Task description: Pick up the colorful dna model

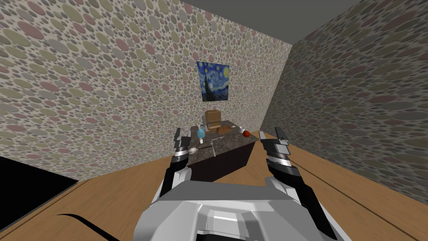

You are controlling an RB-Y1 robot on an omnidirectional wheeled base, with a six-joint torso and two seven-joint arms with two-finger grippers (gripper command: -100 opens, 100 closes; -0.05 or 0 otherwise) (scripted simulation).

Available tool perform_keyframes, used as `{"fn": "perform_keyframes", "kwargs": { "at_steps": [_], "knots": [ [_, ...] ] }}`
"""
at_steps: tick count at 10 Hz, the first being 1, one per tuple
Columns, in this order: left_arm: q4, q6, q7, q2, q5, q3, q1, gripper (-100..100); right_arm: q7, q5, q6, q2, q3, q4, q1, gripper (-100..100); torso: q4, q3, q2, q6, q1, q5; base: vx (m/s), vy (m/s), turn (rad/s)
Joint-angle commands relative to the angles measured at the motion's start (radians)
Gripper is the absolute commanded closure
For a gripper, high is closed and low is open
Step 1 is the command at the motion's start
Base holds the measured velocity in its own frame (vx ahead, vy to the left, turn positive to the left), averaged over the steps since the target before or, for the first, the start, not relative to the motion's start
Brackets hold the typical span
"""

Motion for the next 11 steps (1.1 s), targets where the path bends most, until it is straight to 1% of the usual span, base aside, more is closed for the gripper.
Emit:
{"fn": "perform_keyframes", "kwargs": {
  "at_steps": [1, 4, 5, 7, 8, 9, 10, 11],
  "knots": [
    [0.004, 0.032, 0.006, 0.039, 0.008, 0.011, -0.005, -100, 0.000, 0.000, 0.000, 0.000, 0.000, 0.000, 0.000, 0, 0.000, 0.000, 0.000, 0.000, 0.000, 0.000, -0.008, -0.027, -0.072],
    [0.016, 0.106, 0.020, 0.090, 0.026, 0.038, -0.017, -100, 0.000, 0.000, 0.000, 0.000, 0.000, 0.000, 0.000, 0, 0.000, 0.000, 0.000, 0.000, -0.003, -0.001, -0.009, -0.060, -0.059],
    [0.016, 0.112, 0.020, 0.090, 0.026, 0.038, -0.017, -100, 0.000, 0.000, 0.000, 0.000, 0.000, 0.000, 0.000, 0, 0.000, 0.000, 0.001, 0.000, -0.005, -0.001, -0.007, -0.052, -0.018],
    [0.029, 0.177, 0.033, 0.120, 0.043, 0.063, -0.028, -100, 0.000, 0.000, 0.000, 0.000, 0.000, 0.000, 0.000, 0, 0.000, 0.000, 0.001, 0.000, -0.003, -0.001, -0.010, -0.058, -0.075],
    [0.029, 0.189, 0.033, 0.120, 0.043, 0.063, -0.028, -100, 0.000, 0.000, 0.000, 0.000, 0.000, 0.000, 0.000, 0, 0.000, 0.000, 0.001, 0.000, -0.004, -0.001, -0.001, -0.058, -0.033],
    [0.036, 0.231, 0.040, 0.134, 0.053, 0.077, -0.035, -100, 0.000, 0.000, 0.000, 0.000, 0.000, 0.000, 0.000, 0, 0.000, 0.000, 0.000, 0.000, -0.004, -0.001, 0.000, -0.059, -0.087],
    [0.036, 0.233, 0.040, 0.134, 0.053, 0.077, -0.035, -100, 0.000, 0.000, 0.000, 0.000, 0.000, 0.000, 0.000, 0, 0.000, 0.000, 0.000, 0.000, -0.004, -0.001, -0.002, -0.042, -0.029],
    [0.043, 0.272, 0.048, 0.147, 0.063, 0.093, -0.042, -100, 0.000, 0.000, 0.000, 0.000, 0.000, 0.000, 0.000, 0, 0.000, 0.000, 0.000, 0.000, -0.003, -0.001, -0.009, -0.050, -0.065]
  ]
}}
